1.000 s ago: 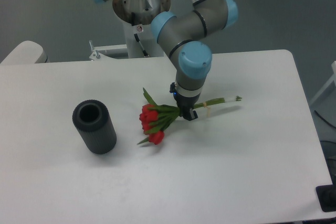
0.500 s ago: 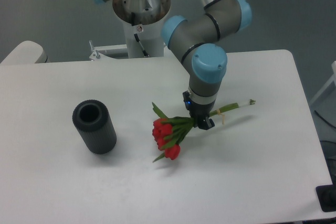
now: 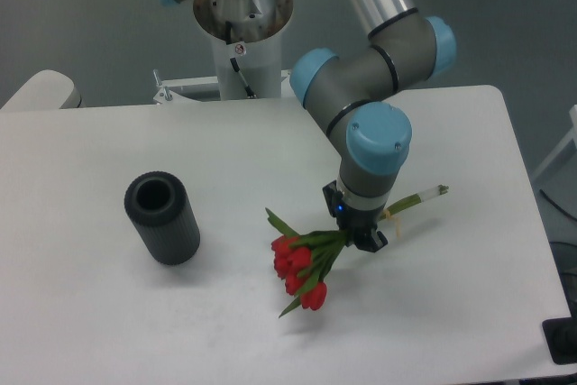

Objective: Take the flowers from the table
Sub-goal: 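Lift the tulip bunch by the stems up off the table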

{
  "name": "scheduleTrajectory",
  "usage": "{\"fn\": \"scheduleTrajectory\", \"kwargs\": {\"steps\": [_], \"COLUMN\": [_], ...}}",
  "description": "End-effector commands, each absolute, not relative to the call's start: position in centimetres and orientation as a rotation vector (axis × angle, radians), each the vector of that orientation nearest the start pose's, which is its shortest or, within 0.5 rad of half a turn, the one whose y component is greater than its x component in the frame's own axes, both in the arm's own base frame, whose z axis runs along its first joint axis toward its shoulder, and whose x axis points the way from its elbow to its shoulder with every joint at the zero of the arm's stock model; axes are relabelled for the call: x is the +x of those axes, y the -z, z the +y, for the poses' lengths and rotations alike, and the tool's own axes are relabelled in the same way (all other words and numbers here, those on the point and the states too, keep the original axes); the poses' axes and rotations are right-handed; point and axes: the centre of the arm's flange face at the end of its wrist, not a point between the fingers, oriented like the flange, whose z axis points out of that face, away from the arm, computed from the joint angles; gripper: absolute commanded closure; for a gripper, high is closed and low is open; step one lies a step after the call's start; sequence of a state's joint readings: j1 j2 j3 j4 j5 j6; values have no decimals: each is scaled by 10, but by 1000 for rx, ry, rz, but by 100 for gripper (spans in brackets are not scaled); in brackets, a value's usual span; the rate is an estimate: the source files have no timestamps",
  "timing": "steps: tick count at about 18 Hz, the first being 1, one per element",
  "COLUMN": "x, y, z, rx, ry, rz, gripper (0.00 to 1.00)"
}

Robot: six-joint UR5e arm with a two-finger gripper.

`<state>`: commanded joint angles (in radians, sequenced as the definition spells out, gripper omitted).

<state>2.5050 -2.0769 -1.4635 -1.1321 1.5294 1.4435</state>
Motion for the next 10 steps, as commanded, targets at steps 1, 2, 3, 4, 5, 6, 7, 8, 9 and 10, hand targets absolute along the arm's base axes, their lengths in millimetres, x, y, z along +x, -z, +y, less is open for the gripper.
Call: {"fn": "scheduleTrajectory", "kwargs": {"steps": [1,2,3,4,5,6,7,8,9,10], "x": [-458,-461,-463,-465,-467,-469,-471,-471,-471,-471], "y": [-284,-283,-283,-282,-280,-279,-279,-279,-277,-276], "z": [511,512,514,517,518,520,522,523,523,523], "rx": [-2990,-2990,-2990,-2991,-2997,-3002,-3006,-3007,-3009,-3010], "ry": [-30,-33,-35,-34,-19,-3,8,16,18,20], "rz": [782,784,784,787,788,789,792,798,798,798], "gripper": [94,94,94,94,94,94,94,94,94,94]}}
